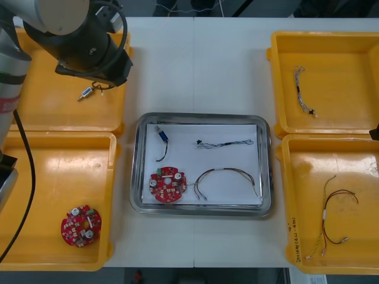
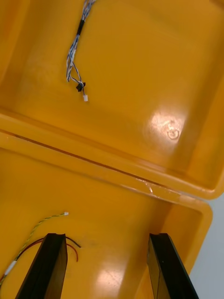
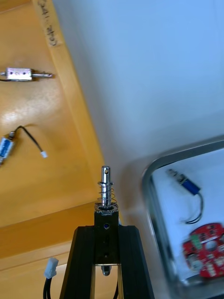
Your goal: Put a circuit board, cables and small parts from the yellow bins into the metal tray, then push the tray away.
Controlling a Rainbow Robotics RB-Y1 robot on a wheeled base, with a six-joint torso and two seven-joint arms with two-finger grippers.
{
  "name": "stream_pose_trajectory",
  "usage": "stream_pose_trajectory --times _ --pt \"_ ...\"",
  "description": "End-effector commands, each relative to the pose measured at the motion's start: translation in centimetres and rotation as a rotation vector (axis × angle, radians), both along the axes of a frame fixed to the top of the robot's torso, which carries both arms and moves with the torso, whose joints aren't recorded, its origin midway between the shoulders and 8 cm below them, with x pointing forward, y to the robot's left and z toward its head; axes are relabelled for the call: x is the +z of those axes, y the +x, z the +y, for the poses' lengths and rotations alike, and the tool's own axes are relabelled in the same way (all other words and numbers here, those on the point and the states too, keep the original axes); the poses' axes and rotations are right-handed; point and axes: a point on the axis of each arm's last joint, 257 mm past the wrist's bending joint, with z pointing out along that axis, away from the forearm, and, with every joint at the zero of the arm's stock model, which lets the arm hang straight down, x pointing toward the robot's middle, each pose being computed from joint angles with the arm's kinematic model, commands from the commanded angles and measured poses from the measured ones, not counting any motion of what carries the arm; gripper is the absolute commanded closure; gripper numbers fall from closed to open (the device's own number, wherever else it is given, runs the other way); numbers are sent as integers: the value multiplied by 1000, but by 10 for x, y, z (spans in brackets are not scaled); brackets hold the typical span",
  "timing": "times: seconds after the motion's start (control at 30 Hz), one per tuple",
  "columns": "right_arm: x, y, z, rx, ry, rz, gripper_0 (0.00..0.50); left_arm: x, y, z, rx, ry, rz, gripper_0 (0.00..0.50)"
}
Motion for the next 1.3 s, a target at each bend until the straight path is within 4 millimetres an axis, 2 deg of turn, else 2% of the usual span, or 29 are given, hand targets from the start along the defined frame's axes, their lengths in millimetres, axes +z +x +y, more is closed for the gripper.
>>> stream_pose_trajectory --times 0.03,0.3,0.43,0.63,1.0,1.3 --pt "-2 -15 -12 -80 33 -2 0 -2 -10 -37 87 -83 -22 500" --pt "-31 -35 -11 -190 143 55 0 -26 -27 -82 98 -81 -9 500" --pt "-43 -44 -11 -225 181 83 0 -43 -36 -95 114 -64 7 499" --pt "-65 -61 2 -259 284 146 0 -67 -42 -118 123 -70 6 500" --pt "-80 -75 -1 -347 332 182 0 -108 -34 -135 128 -57 7 500" --pt "-82 -77 1 -338 336 190 0 -139 -29 -143 128 -66 11 500"
